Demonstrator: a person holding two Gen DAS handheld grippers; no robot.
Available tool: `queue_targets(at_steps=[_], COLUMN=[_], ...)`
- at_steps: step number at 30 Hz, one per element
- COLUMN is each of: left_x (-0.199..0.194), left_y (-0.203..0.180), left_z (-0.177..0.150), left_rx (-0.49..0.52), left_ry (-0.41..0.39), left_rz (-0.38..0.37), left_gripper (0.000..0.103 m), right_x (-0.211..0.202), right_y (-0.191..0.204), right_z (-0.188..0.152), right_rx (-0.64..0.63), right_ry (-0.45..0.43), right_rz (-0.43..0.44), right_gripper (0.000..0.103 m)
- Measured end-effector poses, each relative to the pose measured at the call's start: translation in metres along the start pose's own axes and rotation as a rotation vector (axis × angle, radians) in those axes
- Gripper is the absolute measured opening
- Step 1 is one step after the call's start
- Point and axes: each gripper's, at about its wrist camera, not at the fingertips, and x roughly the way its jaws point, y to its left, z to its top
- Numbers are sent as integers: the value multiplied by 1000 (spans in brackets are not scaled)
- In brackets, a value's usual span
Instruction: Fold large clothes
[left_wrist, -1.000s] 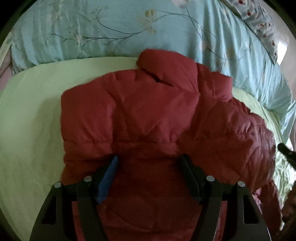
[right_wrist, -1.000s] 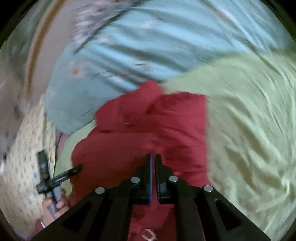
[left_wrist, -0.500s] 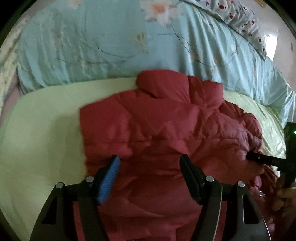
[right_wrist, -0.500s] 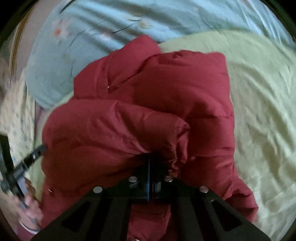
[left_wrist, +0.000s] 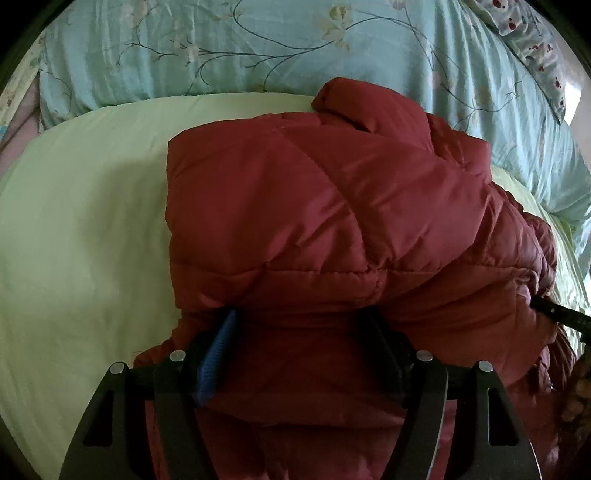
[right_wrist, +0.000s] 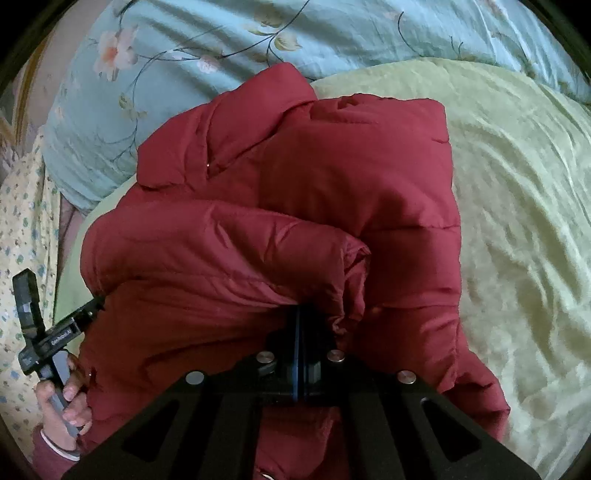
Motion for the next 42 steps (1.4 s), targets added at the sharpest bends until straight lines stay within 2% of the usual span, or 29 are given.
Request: queue_targets(at_steps=[3, 6, 11, 15, 18, 20, 23, 27, 30, 32, 36, 39, 42], left_x=[-2, -25, -73, -108, -135, -151, -174, -195, -208, -211, -207, -208, -204], left_y=[-4, -7, 0, 8, 15, 18, 26, 35, 40, 45, 56, 64, 68], left_z=[6, -3, -38, -76, -104, -119, -141, -158, -174, -184, -196, -205, -209], left_rx=[-4, -37, -120, -170, -215, -238, -256, -261, -255, -257, -270, -275, -282], left_ry=[7, 7, -3, -12, -22, -29, -32, -31, -29, -17, 8, 18, 30], left_rz=[19, 15, -6, 36, 49, 54, 65, 77, 93, 106, 100, 92, 54], left_gripper=[72, 71, 72, 72, 72, 72, 72, 72, 72, 72, 72, 72, 72], right_x=[0, -1, -1, -8, -20, -27, -37, -47, -57, -69, -97, -121, -135], right_y=[-2, -5, -5, -1, 5, 8, 10, 17, 19, 18, 8, -13, -38], right_z=[-1, -1, -3, -4, -7, -11, -17, -26, -32, -35, -49, -74, -105], right_rx=[-2, 9, -3, -18, -24, -31, -30, -56, -52, -39, -19, 49, 138], right_ry=[-1, -1, -7, -25, -37, -47, -52, -53, -44, -54, -94, -137, -149], right_rz=[-4, 8, 1, -3, 11, 30, 64, 60, 85, 110, 112, 119, 131], right_gripper=[0, 0, 0, 1, 10, 27, 41, 44, 51, 58, 61, 63, 66])
